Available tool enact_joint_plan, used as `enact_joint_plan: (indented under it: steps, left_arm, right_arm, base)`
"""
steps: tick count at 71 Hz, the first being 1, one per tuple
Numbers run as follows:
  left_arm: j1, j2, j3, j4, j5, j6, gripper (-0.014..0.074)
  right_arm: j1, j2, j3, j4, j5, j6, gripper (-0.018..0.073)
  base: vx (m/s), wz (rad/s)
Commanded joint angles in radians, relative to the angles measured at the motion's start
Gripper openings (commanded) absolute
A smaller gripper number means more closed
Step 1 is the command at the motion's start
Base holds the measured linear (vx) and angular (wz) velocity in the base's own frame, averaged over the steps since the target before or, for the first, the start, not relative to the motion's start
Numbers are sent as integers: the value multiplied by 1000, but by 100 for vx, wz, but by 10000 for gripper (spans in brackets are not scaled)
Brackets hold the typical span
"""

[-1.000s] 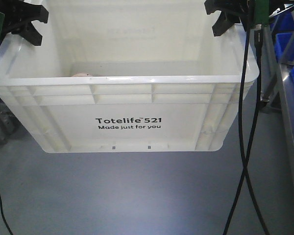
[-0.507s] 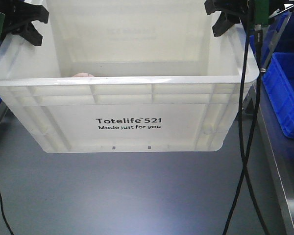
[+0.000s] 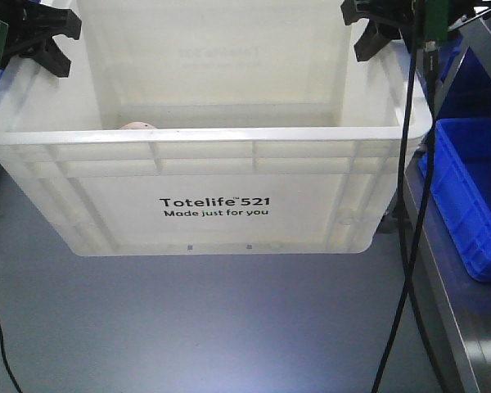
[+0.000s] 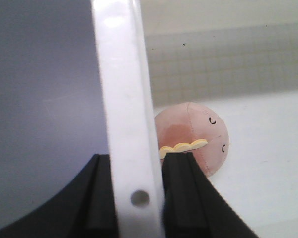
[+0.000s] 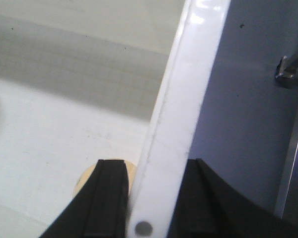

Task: Place moving items into box and shelve
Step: 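Hold the crate with both grippers while the base drives along the shelf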

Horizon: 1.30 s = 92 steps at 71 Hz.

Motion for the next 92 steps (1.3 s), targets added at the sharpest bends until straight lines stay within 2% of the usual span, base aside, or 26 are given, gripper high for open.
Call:
enact_joint_plan:
  steps: [1, 43, 92]
  left_arm:
    - [-17, -62, -44, -149, -117, 9, -17]
    - [-17, -62, -44, -149, -118, 9, -17]
    - [-17, -62, -44, -149, -118, 9, -17]
  right_arm:
    - [20, -64, -45, 170, -74, -38, -12]
    - [20, -64, -45, 170, -74, -38, -12]
    - [20, -64, -45, 170, -74, -38, -12]
  base:
    - [45, -18]
    - [47, -12]
    - [50, 10]
